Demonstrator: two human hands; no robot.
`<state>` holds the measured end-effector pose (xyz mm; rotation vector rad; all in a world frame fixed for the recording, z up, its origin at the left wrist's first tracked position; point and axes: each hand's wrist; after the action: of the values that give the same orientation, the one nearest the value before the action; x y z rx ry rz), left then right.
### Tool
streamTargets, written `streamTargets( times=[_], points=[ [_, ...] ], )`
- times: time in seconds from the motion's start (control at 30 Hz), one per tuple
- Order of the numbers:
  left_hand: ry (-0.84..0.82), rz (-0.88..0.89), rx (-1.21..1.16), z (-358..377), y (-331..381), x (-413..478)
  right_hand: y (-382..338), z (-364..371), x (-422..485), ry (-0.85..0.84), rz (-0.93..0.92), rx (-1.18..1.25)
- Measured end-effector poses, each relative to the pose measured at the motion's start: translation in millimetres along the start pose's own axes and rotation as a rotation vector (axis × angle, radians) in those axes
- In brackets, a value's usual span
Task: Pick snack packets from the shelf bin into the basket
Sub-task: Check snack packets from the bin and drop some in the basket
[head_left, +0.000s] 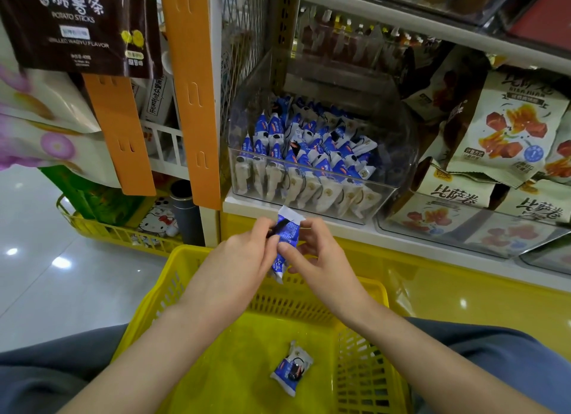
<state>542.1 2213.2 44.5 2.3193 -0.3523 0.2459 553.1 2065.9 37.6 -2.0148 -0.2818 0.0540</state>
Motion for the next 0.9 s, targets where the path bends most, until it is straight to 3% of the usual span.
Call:
streamTargets(
  times=[0.17,0.37,0.67,0.77,0.9],
  points=[
    [-0.002,0.03,0.12,-2,-4,3,1,2,-2,-0.026,-0.078,-0.139],
    [0.091,-0.09,-0.138,4,-5,7,0,2,0,0.003,-0.037,-0.079],
    [-0.01,-0.119,-0.228,9,-8,7,2,1,1,0.036,-0.004,-0.034],
    [-0.003,-0.172,-0.383,9,-4,9,0,-2,4,0.017,-0.033,-0.023],
    [-0.006,-0.364,-0.795,7,5,11,-1,-2,3,-0.05,-0.018,-0.002]
  ],
)
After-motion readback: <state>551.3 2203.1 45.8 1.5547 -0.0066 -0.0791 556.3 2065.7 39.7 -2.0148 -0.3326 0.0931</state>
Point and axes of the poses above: each hand's wrist, its own x-axis towards the middle knuckle, its own z-axis out of the palm, y = z × x, and after that the axes turned 7 degrees about -x, right-handed
